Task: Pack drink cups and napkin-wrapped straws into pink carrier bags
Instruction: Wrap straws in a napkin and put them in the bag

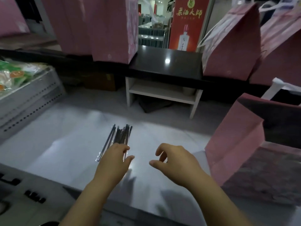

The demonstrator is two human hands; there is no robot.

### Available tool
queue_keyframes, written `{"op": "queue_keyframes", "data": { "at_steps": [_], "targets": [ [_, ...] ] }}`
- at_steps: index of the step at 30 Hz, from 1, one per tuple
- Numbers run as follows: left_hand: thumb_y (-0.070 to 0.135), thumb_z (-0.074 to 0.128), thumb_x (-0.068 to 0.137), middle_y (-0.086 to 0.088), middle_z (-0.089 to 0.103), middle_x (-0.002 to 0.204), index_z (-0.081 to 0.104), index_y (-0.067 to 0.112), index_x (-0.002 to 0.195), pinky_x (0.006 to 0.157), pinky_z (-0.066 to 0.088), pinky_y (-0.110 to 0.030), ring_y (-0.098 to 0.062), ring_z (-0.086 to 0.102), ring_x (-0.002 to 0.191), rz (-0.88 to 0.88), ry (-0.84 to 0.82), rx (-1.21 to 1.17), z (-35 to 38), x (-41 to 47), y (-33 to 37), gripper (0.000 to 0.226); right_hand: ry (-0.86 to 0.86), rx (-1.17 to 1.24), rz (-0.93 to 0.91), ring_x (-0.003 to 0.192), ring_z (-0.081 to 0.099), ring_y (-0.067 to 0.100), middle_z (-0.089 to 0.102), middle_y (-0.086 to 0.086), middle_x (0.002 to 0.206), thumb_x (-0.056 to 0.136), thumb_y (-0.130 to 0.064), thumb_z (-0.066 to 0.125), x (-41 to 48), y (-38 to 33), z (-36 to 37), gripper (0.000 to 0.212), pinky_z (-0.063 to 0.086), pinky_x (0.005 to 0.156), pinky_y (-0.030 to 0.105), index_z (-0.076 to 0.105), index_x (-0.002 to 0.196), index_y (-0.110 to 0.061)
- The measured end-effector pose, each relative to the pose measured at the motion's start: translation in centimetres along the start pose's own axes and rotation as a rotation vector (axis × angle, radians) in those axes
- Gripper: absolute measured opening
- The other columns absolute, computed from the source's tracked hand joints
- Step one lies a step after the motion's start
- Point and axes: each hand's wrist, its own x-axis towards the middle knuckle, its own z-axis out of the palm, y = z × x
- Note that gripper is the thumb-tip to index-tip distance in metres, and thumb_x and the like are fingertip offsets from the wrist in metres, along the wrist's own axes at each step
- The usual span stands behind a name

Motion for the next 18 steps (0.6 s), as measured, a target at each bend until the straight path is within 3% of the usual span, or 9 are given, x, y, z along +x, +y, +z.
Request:
{"op": "queue_keyframes", "data": {
  "at_steps": [4, 8, 12, 18],
  "targets": [
    [0.026, 0.067, 0.084, -0.007, 0.053, 0.118, 0.059, 0.009, 0.116, 0.087, 0.040, -0.029, -0.025, 0.051, 0.107, -0.009, -0.073, 0.099, 1.9, 1.9, -2.5, 0.038, -0.017, 0.010, 0.114, 0.083, 0.057, 0.005, 0.062, -0.016, 0.096, 0.085, -0.056, 0.057, 1.3, 0.8, 1.6, 0.033, 0.046, 0.070, 0.025, 0.055, 0.109, -0.033],
    [0.028, 0.064, 0.085, -0.010, 0.051, 0.114, 0.060, 0.005, 0.108, 0.084, 0.042, -0.033, -0.028, 0.050, 0.104, -0.020, -0.091, 0.174, 3.0, 2.8, -3.6, 0.033, -0.033, 0.040, 0.176, 0.082, 0.057, 0.003, 0.063, -0.016, 0.095, 0.085, -0.055, 0.058, 1.9, 1.2, 2.7, 0.030, 0.046, 0.069, 0.023, 0.055, 0.106, -0.034],
    [0.009, 0.050, 0.090, -0.009, 0.054, 0.106, 0.061, 0.007, 0.106, 0.069, 0.038, -0.031, -0.028, 0.054, 0.094, -0.031, -0.048, 0.261, 3.3, 3.4, -3.6, 0.019, -0.039, 0.077, 0.218, 0.081, 0.059, 0.003, 0.062, -0.016, 0.094, 0.083, -0.057, 0.060, 2.2, 1.4, 3.4, 0.029, 0.051, 0.075, 0.027, 0.056, 0.102, -0.036],
    [-0.004, 0.044, 0.081, -0.010, 0.053, 0.105, 0.050, 0.008, 0.102, 0.064, 0.034, -0.029, -0.025, 0.048, 0.081, -0.106, -0.106, 0.262, 2.4, 3.9, -2.6, 0.025, -0.025, 0.094, 0.236, 0.081, 0.059, 0.004, 0.062, -0.016, 0.093, 0.082, -0.056, 0.061, 2.3, 1.7, 3.9, 0.028, 0.052, 0.077, 0.028, 0.057, 0.101, -0.036]
  ]
}}
